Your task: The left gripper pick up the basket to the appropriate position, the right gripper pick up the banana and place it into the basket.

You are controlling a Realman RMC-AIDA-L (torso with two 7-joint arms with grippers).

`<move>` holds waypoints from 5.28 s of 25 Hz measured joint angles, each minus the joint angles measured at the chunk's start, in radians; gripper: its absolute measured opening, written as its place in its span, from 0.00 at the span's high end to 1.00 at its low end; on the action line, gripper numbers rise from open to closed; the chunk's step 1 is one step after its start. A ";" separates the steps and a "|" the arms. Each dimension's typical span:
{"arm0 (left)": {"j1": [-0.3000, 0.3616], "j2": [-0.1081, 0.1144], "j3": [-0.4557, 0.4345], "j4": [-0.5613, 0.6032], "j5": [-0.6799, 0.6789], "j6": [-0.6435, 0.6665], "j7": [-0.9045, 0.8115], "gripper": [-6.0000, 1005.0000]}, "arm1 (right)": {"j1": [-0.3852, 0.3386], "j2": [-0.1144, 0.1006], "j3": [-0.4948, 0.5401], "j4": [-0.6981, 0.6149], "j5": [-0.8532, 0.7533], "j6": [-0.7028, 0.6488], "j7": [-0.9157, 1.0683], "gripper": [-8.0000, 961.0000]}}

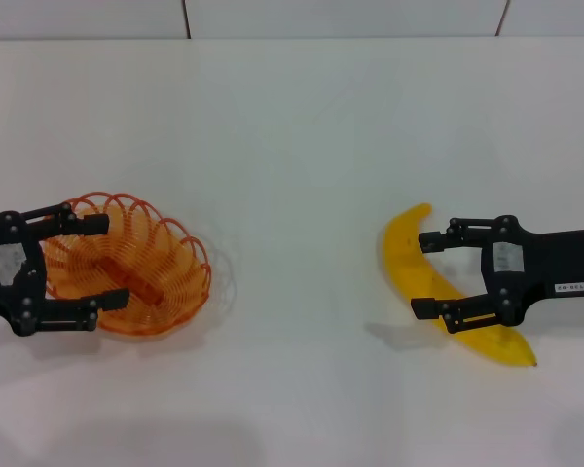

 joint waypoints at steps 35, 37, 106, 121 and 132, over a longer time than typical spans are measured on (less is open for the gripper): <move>-0.217 0.020 -0.132 0.234 0.429 -0.182 -0.822 0.17 | 0.009 0.003 0.002 -0.002 0.000 0.001 0.005 0.08; -0.220 0.014 -0.132 0.234 0.449 -0.196 -0.826 0.18 | 0.009 0.003 0.002 -0.001 0.000 0.001 0.006 0.08; -0.242 -0.058 0.061 0.120 0.556 -0.462 -0.856 0.72 | 0.023 0.017 0.002 0.005 -0.028 0.003 0.011 0.08; -0.253 -0.053 0.056 0.130 0.441 -0.447 -0.846 0.89 | 0.023 0.022 0.002 0.005 -0.040 0.016 0.012 0.08; -0.243 -0.048 0.041 0.124 0.314 -0.471 -0.799 0.91 | 0.024 0.022 0.002 0.005 -0.041 0.017 0.012 0.09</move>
